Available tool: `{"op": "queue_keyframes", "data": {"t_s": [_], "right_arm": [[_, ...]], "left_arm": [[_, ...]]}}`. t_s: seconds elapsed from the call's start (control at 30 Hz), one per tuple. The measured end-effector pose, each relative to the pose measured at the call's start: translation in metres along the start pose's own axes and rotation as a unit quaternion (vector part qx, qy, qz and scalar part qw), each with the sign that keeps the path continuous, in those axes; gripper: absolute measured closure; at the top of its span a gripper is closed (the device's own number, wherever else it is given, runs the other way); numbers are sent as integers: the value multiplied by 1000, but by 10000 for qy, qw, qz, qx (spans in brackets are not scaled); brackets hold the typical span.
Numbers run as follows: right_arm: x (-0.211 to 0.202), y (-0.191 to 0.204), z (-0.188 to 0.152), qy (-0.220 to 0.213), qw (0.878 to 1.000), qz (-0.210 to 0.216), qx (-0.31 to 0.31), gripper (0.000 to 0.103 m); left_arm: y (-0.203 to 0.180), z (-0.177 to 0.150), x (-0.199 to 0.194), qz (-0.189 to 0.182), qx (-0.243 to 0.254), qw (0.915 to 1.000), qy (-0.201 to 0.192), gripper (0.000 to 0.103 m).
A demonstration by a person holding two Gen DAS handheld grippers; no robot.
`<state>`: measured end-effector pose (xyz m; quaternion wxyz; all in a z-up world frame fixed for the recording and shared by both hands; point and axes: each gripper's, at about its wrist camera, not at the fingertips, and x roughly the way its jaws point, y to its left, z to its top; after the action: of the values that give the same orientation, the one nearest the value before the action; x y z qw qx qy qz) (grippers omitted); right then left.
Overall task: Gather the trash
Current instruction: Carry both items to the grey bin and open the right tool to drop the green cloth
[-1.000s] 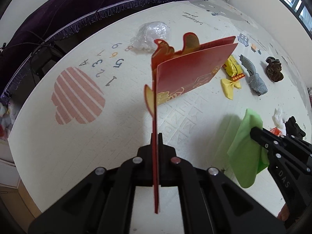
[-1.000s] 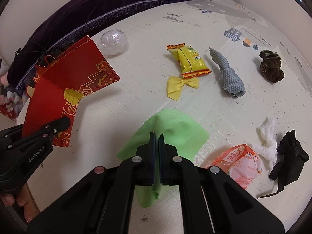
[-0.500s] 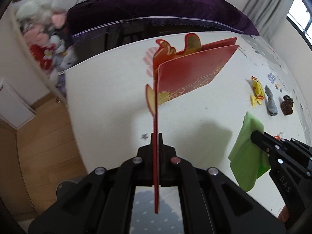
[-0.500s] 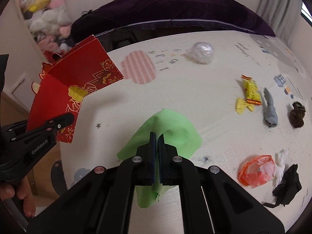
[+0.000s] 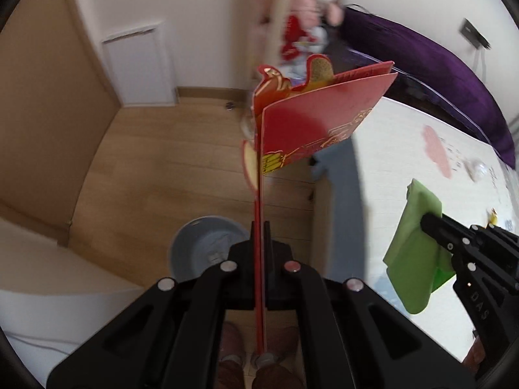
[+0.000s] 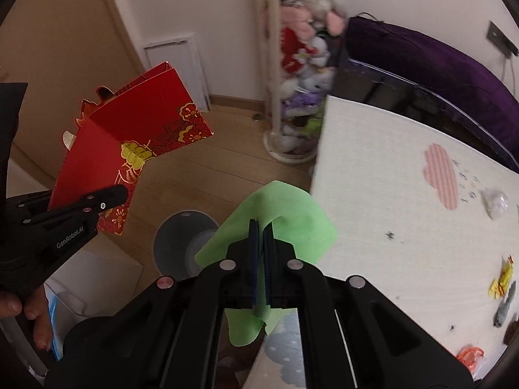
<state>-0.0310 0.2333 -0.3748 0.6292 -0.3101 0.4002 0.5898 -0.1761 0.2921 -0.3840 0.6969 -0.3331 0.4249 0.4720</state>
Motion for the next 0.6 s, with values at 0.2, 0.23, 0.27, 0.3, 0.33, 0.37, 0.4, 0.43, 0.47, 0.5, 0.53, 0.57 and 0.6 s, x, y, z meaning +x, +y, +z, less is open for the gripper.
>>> {"op": "queue_keyframes", "data": {"t_s": [0.2, 0.23, 0.27, 0.3, 0.33, 0.37, 0.4, 0.43, 0.47, 0.5, 0.53, 0.57, 0.6], "right_arm": [[57, 93, 19, 214, 9961, 605, -603, 100], [69, 107, 19, 278, 9946, 685, -732, 100], [81, 120, 20, 350, 9929, 753, -849, 100], [92, 131, 18, 424, 9911, 818, -966, 100], [103, 143, 16, 501, 9890, 862, -1095, 100], [113, 150, 13, 570, 9870, 898, -1204, 100], [123, 157, 10, 652, 9846, 949, -1314, 100], [134, 163, 7, 739, 9821, 986, -1427, 100], [141, 165, 2, 810, 9797, 1011, -1527, 100], [151, 170, -2, 873, 9773, 1032, -1629, 100], [159, 175, -6, 939, 9751, 1033, -1723, 99], [169, 179, -9, 1009, 9730, 1012, -1812, 95], [177, 181, -13, 1077, 9715, 997, -1862, 92]], "left_arm": [[94, -26, 19, 514, -833, 9951, 98, 101], [106, -30, 24, 574, -971, 9935, 127, 101], [117, -34, 28, 616, -1104, 9919, 156, 101], [128, -40, 33, 664, -1239, 9899, 182, 101], [136, -46, 38, 699, -1345, 9882, 203, 101], [144, -51, 44, 727, -1427, 9868, 231, 101], [151, -57, 50, 754, -1505, 9854, 260, 101], [157, -61, 55, 773, -1571, 9841, 283, 101], [161, -67, 58, 782, -1631, 9830, 307, 101], [164, -73, 64, 791, -1700, 9817, 338, 101], [165, -78, 68, 796, -1749, 9807, 365, 101], [167, -83, 72, 797, -1807, 9795, 398, 101], [168, -85, 76, 799, -1854, 9785, 420, 101]]}}
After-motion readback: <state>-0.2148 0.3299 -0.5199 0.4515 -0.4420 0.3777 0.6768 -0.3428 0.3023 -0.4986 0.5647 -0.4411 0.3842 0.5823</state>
